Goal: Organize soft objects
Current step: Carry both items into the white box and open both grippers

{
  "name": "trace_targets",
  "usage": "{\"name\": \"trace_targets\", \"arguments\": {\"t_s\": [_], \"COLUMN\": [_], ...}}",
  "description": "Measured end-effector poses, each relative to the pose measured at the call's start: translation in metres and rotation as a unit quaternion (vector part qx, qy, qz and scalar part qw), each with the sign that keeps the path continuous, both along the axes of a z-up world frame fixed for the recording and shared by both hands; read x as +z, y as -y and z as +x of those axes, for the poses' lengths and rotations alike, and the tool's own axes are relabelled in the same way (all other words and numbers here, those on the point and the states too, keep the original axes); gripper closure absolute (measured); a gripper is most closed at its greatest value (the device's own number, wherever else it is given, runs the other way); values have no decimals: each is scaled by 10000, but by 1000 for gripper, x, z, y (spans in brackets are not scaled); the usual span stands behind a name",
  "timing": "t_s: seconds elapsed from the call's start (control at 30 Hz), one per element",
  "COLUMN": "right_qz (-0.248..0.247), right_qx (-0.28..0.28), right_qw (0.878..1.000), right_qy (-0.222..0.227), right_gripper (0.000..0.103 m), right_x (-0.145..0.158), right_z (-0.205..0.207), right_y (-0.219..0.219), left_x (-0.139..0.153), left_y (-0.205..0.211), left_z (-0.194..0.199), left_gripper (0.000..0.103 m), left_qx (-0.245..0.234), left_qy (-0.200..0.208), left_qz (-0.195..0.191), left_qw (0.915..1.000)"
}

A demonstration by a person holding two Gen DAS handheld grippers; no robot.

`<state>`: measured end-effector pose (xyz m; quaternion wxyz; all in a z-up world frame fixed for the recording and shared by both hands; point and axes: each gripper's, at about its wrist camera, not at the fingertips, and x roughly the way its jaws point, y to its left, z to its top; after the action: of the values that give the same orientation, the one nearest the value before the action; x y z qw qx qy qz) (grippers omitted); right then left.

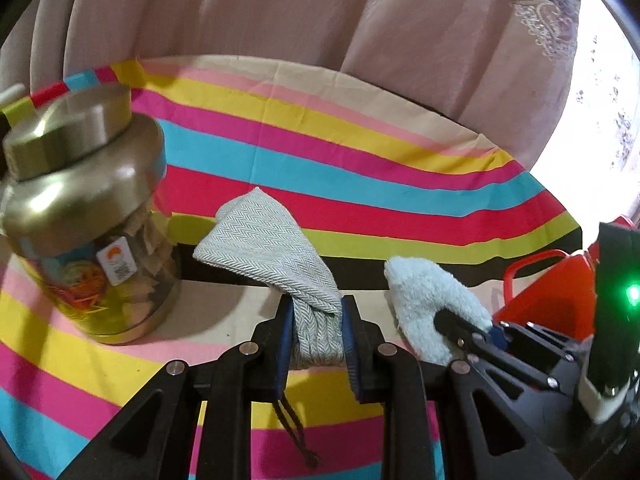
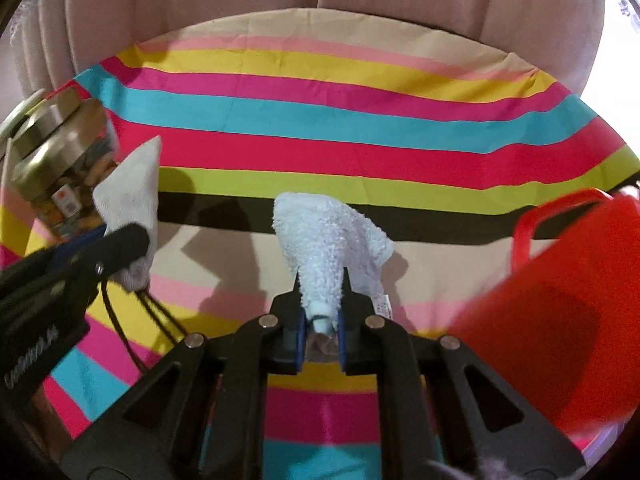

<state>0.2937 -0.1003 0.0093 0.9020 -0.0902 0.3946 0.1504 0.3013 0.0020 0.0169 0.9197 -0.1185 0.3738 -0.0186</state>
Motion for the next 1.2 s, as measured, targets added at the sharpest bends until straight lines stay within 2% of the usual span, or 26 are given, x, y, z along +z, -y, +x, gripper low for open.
{"name": "trace_targets", "arguments": {"t_s": [0.27, 0.57, 0.7, 0.93, 1.2], "right_qz": [229, 349, 413, 485, 311], "right_qx": [-56, -173, -333, -634, -1253], "right_qw": [9996, 9984, 9977, 9960, 9911], "right_qy": [155, 402, 415, 405, 338], "right_gripper": [89, 89, 89, 89, 88], "right_x": [26, 53, 60, 66, 65], "right_z": [-42, -92, -111, -141, -178], "right_y": [25, 66, 96, 151, 233], "left_x": [28, 63, 77, 81, 85], "left_y": [18, 54, 74, 113, 168], "left_z": [-27, -60, -78, -112, -146], "left_gripper": [79, 79, 79, 79, 79], "left_qx": [-117, -505, -736, -1179, -1901], "left_qy": [225, 573, 687, 688, 627], "left_qz": [256, 378, 336, 294, 16], "left_qw": [9994, 9964, 9944, 9902, 9798]}}
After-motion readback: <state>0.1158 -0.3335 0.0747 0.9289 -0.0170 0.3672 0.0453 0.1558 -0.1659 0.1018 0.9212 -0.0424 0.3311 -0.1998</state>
